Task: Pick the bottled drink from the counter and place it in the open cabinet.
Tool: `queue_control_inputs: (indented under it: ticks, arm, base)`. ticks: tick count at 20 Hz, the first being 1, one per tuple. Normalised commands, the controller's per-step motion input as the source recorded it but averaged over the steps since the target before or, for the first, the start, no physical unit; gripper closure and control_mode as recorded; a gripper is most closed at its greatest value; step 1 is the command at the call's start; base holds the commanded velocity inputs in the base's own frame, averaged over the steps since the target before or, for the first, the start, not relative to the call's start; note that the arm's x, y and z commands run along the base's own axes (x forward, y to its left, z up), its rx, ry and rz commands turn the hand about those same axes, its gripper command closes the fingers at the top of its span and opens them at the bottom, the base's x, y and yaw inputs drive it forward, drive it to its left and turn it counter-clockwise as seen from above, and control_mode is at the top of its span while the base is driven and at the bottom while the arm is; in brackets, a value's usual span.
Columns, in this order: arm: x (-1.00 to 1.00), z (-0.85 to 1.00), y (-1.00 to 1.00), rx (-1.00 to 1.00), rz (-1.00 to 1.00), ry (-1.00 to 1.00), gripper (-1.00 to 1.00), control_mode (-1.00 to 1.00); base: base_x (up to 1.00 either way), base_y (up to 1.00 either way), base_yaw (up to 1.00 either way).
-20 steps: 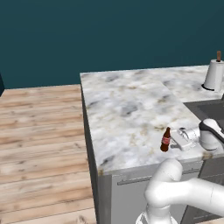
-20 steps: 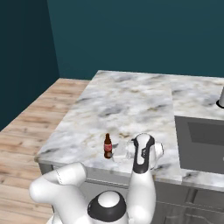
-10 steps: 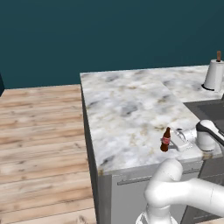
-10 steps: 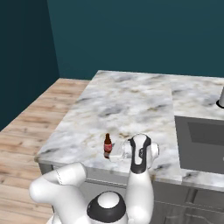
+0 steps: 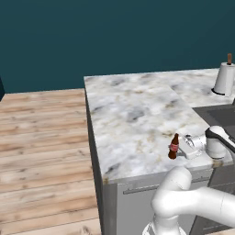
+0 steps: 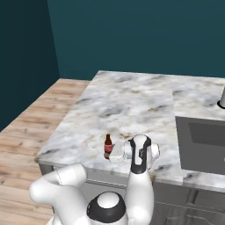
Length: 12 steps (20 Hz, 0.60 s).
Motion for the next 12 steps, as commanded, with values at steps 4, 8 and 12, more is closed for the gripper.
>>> queue_control_inputs:
  ticks: [4,8,12]
  arm:
    - [0.00,0.00,0.00,0.00,0.00,0.00,1.00,-1.00]
    - [0.00,0.00,0.00,0.00,0.00,0.00,1.00,-1.00]
    - [-0.06,0.06,0.00,0.00,-0.05,0.04,1.00,-1.00]
  base:
    - [0.00,0.00,0.00]
    - [0.00,0.00,0.00]
    - [0.00,0.00,0.00]
